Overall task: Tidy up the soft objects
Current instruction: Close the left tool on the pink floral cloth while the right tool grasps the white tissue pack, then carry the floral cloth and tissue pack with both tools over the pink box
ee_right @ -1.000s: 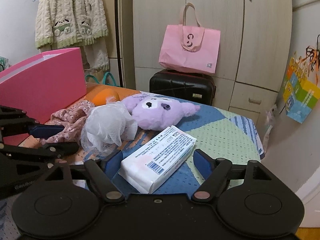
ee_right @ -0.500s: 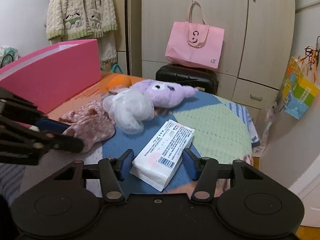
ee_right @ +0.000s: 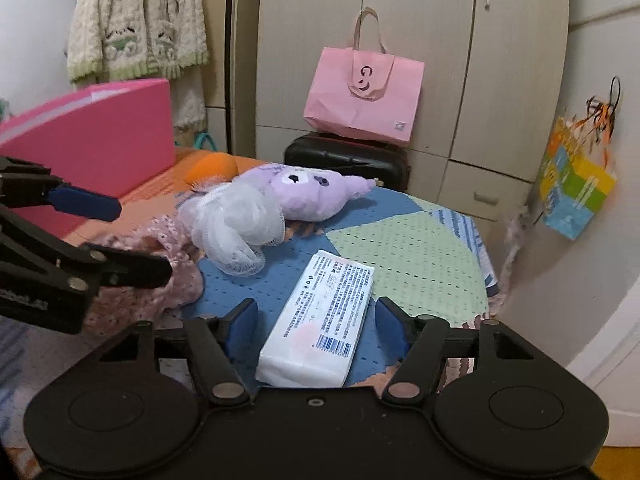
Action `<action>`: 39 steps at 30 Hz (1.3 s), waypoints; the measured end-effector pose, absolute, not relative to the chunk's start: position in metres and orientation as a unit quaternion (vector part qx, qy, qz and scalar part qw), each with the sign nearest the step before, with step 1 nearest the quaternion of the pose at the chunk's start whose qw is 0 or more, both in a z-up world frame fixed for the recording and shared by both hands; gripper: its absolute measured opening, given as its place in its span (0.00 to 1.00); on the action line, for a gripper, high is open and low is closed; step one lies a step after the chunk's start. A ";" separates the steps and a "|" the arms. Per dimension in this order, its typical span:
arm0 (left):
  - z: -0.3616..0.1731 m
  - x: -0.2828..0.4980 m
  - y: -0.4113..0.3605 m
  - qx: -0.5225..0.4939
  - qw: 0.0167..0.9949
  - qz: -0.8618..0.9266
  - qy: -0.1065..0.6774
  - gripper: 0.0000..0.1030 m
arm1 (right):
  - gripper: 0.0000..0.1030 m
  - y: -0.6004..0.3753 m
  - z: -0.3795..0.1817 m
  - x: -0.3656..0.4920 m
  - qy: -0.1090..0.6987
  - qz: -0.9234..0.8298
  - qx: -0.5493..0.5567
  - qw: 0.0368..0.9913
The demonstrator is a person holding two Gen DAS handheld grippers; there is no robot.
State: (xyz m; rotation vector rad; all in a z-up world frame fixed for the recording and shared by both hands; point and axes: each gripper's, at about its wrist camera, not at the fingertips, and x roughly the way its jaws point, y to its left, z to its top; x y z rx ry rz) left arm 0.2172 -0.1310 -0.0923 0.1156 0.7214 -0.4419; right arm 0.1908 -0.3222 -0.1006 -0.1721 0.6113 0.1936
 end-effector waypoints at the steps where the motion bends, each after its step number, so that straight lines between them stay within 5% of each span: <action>1: -0.095 0.219 -0.130 0.051 0.907 -0.217 0.358 0.77 | 0.70 -0.322 -0.102 0.190 0.296 0.091 -0.085 0.947; 8: -0.109 0.212 -0.135 0.065 0.911 -0.204 0.354 0.93 | 0.78 -0.329 -0.105 0.193 0.295 0.081 -0.062 0.950; 12: -0.112 0.211 -0.141 0.076 0.915 -0.194 0.345 0.93 | 0.85 -0.328 -0.105 0.198 0.305 0.074 -0.059 0.948; 15: -0.110 0.208 -0.141 0.076 0.919 -0.185 0.341 0.77 | 0.85 -0.332 -0.106 0.201 0.317 0.081 -0.039 0.944; 17: -0.107 0.206 -0.140 0.076 0.920 -0.184 0.337 0.54 | 0.85 -0.335 -0.106 0.201 0.320 0.084 -0.026 0.943; 19: -0.106 0.205 -0.138 0.073 0.921 -0.186 0.335 0.47 | 0.75 -0.336 -0.107 0.198 0.316 0.090 -0.017 0.944; 21: -0.106 0.203 -0.137 0.066 0.922 -0.191 0.330 0.40 | 0.51 -0.334 -0.106 0.193 0.310 0.095 -0.008 0.946; 22: -0.106 0.203 -0.136 0.060 0.923 -0.193 0.329 0.35 | 0.47 -0.332 -0.106 0.191 0.308 0.094 -0.008 0.947; 39: -0.088 0.187 -0.111 -0.008 0.923 -0.220 0.315 0.29 | 0.44 -0.333 -0.104 0.151 0.300 0.092 0.053 0.948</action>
